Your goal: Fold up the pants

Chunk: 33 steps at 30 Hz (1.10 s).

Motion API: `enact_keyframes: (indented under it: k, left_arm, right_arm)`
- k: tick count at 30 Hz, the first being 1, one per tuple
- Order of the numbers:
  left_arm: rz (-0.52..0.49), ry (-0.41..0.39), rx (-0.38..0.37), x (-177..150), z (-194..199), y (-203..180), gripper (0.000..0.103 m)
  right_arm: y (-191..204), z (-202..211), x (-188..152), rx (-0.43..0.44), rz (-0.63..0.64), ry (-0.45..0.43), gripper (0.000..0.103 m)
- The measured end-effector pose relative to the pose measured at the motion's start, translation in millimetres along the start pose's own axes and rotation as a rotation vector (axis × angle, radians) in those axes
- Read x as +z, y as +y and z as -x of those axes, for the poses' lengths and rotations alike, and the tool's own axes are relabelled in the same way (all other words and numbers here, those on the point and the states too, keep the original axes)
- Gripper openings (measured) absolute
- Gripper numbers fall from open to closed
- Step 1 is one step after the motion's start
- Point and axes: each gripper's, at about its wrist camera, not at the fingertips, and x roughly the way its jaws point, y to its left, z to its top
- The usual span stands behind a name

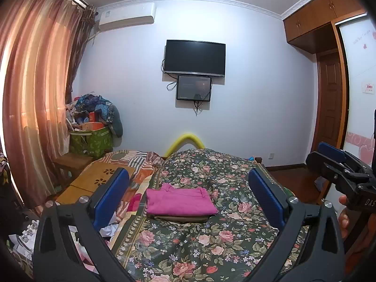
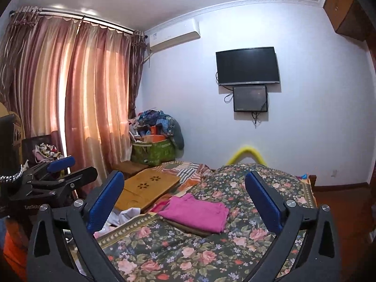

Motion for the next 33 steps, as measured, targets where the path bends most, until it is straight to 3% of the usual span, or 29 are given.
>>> enact_keyframes:
  k: [33]
  left_arm:
    - [-0.022, 0.037, -0.027, -8.8, -20.0, -9.3, 0.103]
  right_arm:
    - [-9.6, -1.5, -2.9, -0.028, -0.026, 0.037, 0.102]
